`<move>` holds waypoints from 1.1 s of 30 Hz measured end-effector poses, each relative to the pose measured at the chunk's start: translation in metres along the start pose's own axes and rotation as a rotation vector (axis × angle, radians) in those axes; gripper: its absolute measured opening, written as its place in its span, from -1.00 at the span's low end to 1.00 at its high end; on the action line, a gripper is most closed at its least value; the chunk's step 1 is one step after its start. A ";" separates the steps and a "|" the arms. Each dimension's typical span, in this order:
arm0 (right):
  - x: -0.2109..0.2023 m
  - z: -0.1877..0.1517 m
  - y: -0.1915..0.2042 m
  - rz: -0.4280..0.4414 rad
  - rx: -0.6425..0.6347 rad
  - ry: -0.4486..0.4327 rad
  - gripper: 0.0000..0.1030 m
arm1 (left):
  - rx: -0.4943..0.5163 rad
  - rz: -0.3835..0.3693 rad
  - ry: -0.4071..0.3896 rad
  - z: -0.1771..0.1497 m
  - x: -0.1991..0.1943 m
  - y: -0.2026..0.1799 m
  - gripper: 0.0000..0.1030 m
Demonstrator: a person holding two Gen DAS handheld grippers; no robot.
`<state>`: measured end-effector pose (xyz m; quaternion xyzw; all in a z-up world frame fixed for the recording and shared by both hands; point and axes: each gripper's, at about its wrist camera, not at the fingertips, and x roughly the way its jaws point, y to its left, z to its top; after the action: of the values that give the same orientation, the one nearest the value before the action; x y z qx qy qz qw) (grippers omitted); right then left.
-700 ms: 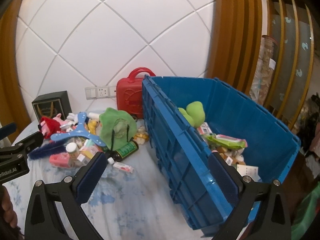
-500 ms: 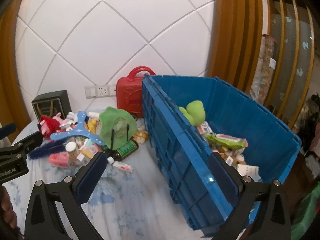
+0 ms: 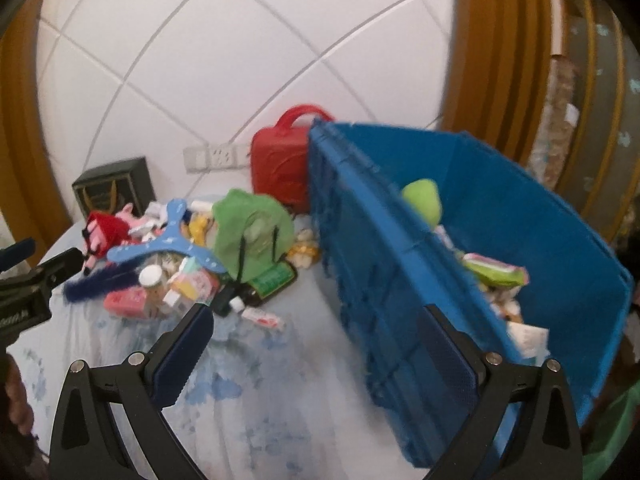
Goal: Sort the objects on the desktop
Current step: 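Move both tools toward the pile of items on the table, then grasp the pink tissue pack with the left tool while the right tool grasps the ointment box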
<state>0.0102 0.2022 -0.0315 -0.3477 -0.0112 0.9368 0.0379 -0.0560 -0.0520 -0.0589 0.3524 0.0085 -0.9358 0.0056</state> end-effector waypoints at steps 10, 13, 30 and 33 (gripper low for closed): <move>0.124 -0.009 0.038 0.122 -0.055 0.233 1.00 | -0.112 0.092 0.329 -0.050 0.143 0.079 0.99; 0.166 -0.015 0.049 0.141 -0.074 0.298 1.00 | -0.150 0.123 0.393 -0.060 0.182 0.099 0.99; 0.334 -0.057 0.076 0.157 -0.114 0.548 1.00 | 0.014 0.228 0.429 -0.064 0.284 0.089 1.00; 0.341 -0.060 0.078 0.157 -0.115 0.565 1.00 | 0.002 0.218 0.439 -0.074 0.273 0.105 1.00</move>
<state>-0.2126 0.1507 -0.3025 -0.5963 -0.0265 0.8006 -0.0526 -0.2109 -0.1572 -0.2954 0.5463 -0.0296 -0.8305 0.1042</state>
